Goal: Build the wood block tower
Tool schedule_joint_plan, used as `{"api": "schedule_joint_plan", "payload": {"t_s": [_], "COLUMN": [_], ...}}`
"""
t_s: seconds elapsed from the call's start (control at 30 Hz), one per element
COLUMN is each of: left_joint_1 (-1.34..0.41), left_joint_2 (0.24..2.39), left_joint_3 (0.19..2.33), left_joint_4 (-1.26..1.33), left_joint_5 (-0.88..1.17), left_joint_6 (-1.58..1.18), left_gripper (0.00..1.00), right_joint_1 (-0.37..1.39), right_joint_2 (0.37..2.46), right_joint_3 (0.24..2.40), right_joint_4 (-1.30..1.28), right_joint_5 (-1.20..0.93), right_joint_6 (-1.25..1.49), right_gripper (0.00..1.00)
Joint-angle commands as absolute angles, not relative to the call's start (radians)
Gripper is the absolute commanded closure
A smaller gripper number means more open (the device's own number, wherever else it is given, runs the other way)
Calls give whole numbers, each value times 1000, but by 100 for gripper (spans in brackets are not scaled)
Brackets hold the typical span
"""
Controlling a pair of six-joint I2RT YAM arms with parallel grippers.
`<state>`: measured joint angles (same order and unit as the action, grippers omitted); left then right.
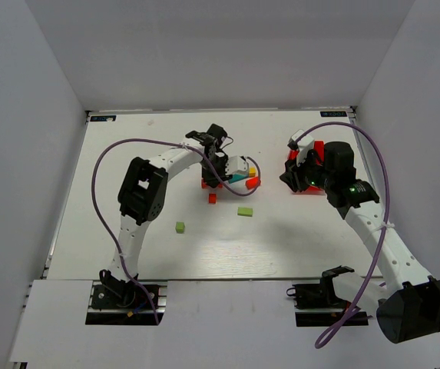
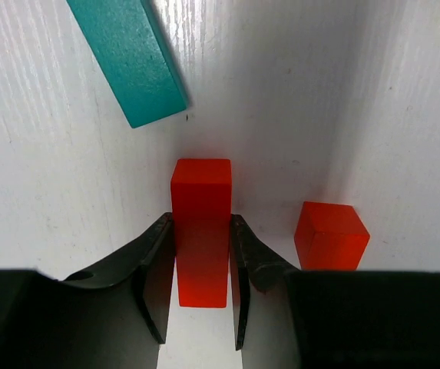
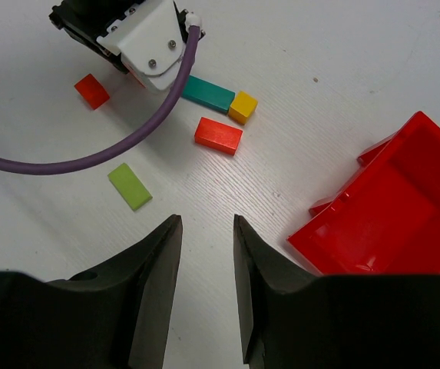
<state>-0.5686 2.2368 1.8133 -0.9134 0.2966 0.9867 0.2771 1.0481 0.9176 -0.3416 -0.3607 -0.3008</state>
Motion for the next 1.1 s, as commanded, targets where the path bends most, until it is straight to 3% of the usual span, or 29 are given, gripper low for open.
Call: {"api": "schedule_joint_plan", "payload": {"t_s": [0.0, 0.23, 0.53, 0.6, 0.7, 0.73, 0.9, 0.93, 1.07], "left_joint_1": [-578, -588, -588, -588, -588, -588, -588, -588, -588], "left_joint_2": [2237, 2237, 2227, 2227, 2227, 2227, 2227, 2227, 2218], "left_joint_3": [1835, 1835, 1813, 1813, 1813, 1813, 1813, 1813, 1813], "left_joint_4": [-936, -927, -907, -896, -896, -887, -887, -887, -877], "left_joint_5": [315, 305, 264, 264, 253, 242, 233, 233, 233], "left_joint_6": [1014, 1014, 994, 994, 985, 985, 976, 976, 976], "left_gripper": [89, 82, 63, 46, 42, 34, 28, 19, 12], "right_joint_1": [275, 278, 275, 275, 275, 275, 273, 275, 275], "right_joint_2": [1038, 1035, 1034, 1032, 1032, 1031, 1031, 1029, 1031], "right_joint_3": [907, 908, 907, 905, 908, 907, 905, 905, 907], "right_joint_4": [-319, -321, -321, -319, -321, -322, -324, -321, -324], "right_joint_5": [-356, -357, -360, -359, -361, -360, -362, -362, -361], "right_joint_6": [-313, -313, -313, -311, -311, -311, -313, -313, -311], "right_gripper": [61, 61, 61, 61, 61, 61, 61, 61, 61]}}
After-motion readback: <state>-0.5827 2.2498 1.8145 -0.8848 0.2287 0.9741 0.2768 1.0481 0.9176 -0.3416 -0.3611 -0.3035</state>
